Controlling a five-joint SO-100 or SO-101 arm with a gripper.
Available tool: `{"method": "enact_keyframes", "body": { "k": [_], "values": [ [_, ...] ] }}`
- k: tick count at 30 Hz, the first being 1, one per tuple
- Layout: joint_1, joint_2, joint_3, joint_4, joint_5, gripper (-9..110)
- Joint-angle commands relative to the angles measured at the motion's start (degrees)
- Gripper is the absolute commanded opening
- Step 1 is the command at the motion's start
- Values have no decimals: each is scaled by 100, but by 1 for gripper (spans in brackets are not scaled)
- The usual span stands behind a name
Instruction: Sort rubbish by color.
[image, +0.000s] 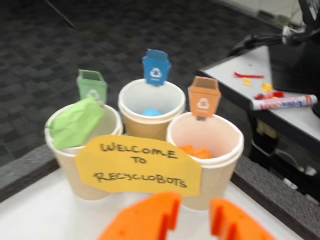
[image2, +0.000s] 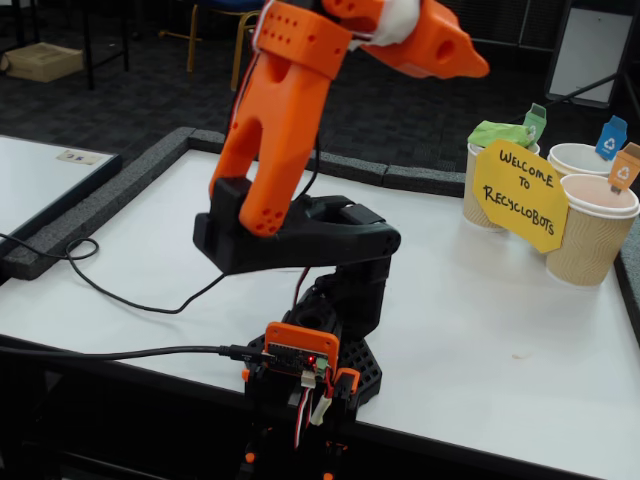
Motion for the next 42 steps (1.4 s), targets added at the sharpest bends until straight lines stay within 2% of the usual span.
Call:
{"method": "enact_keyframes", "body": {
  "k": [1, 12, 21, 32, 42],
  "values": [
    [-422, 97, -554, 70, 211, 0],
    [-1731, 492, -536, 158, 791, 0],
    [-3111, 492, -281, -9, 1775, 0],
    [-3867, 492, 1652, -1134, 2646, 0],
    [-3621, 483, 4500, -3296, 4069, 0]
  ]
}}
